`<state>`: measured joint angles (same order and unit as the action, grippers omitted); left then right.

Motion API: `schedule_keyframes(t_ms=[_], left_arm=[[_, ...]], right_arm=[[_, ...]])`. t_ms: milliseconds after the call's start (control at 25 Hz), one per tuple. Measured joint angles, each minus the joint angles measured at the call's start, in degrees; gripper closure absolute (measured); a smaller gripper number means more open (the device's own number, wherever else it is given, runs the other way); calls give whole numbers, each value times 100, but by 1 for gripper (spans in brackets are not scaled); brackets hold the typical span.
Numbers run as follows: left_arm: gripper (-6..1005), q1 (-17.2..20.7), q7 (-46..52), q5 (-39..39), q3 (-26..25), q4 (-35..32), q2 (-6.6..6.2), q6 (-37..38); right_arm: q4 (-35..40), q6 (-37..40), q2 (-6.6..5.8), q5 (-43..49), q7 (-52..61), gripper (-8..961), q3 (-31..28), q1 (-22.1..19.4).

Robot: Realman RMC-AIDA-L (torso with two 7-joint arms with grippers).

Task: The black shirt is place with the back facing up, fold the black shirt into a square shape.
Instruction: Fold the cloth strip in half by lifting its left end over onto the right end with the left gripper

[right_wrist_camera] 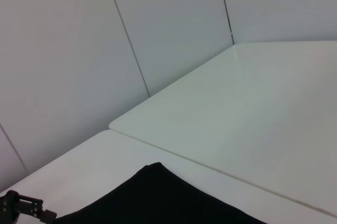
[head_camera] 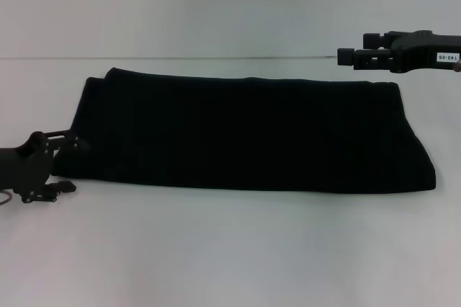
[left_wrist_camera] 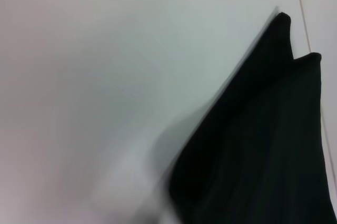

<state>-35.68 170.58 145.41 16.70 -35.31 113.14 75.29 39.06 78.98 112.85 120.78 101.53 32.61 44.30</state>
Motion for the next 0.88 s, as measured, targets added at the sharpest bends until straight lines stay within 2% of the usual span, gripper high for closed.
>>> schedule_keyframes(t_ms=[880], left_arm=[[166,15,-47,-31,5,77,29,-343]], right_arm=[[31,3,50,-2,-2,48,0,6]])
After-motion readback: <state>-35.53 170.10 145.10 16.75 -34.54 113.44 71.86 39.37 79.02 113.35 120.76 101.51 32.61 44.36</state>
